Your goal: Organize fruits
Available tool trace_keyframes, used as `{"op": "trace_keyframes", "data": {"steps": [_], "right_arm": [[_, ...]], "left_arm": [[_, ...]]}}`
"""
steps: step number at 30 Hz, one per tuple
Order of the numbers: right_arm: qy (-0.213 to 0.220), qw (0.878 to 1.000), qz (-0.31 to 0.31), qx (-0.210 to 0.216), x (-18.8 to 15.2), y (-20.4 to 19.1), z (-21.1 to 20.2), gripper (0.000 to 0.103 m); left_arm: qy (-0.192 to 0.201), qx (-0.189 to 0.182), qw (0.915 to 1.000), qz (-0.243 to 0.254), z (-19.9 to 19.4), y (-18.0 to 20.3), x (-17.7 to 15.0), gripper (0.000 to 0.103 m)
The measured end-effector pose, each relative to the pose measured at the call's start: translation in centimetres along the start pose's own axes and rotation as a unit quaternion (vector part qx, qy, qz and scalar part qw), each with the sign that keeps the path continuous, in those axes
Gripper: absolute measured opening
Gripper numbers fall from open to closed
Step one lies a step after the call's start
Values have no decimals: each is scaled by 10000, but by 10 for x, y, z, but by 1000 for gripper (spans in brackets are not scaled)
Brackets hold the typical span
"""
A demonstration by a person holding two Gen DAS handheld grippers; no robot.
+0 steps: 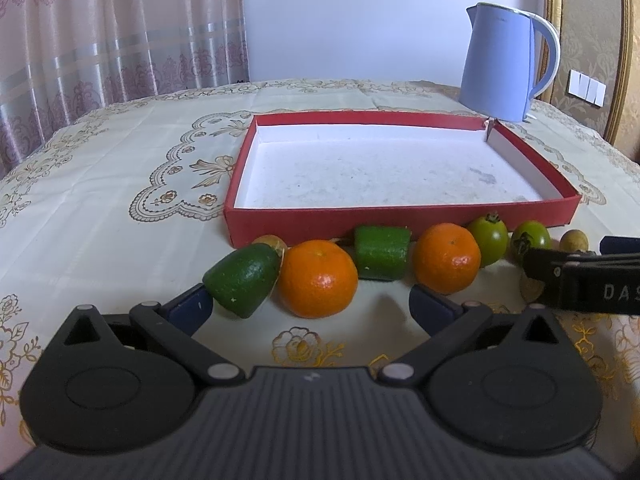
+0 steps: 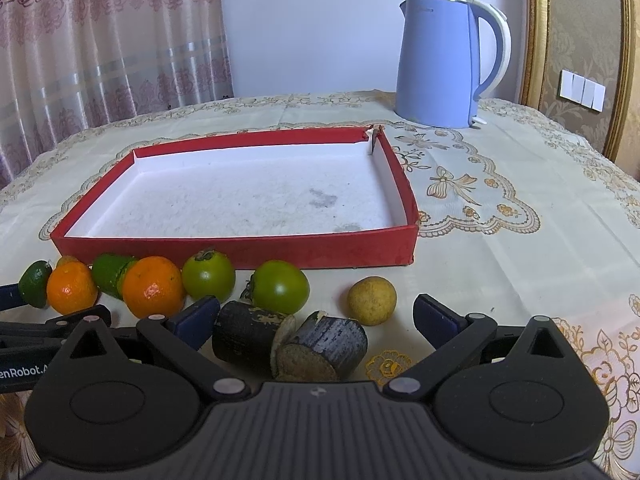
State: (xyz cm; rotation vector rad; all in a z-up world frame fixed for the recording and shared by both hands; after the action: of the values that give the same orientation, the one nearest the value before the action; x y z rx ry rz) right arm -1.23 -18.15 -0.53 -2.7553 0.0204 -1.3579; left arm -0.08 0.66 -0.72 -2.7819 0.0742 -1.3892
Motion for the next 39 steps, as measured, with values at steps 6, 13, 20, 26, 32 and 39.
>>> {"op": "trace_keyframes", "data": {"steps": [6, 13, 20, 26, 32, 39], "right_arm": [[0, 10000, -12, 1, -1, -1, 0, 103], [-33, 10000, 39, 25, 0, 2, 1, 103], [-53, 10000, 47, 19, 0, 2, 1, 103], [-36, 10000, 25, 4, 1, 1, 1, 103], [-37, 10000, 42, 11, 1, 1, 1, 103], [-23, 10000, 0, -55, 2, -1, 0, 103]], "left_arm": [[-4, -7, 10000, 3, 0, 0, 0, 103], [-12, -12, 10000, 7, 0, 0, -1, 103], [-25, 4, 10000, 12, 1, 0, -1, 103], [-60, 32, 10000, 45, 3, 1, 0, 103], [-56, 35, 10000, 42, 3, 2, 1, 103], [-84, 33, 9999, 51, 4, 1, 2, 103]]}}
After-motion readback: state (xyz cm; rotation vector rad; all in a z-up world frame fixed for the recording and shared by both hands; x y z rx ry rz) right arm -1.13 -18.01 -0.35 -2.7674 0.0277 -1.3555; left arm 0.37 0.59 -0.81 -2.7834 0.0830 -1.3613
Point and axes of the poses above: each gripper's, at about its wrist camera, not at the fingertips, and z roughly the way its jaws point, y to its right, x to its top, the point moved 3 cm from there along z, roughly the way its jaws point, and after that the axes turned 2 degrees about z, right-handed, at the moved point
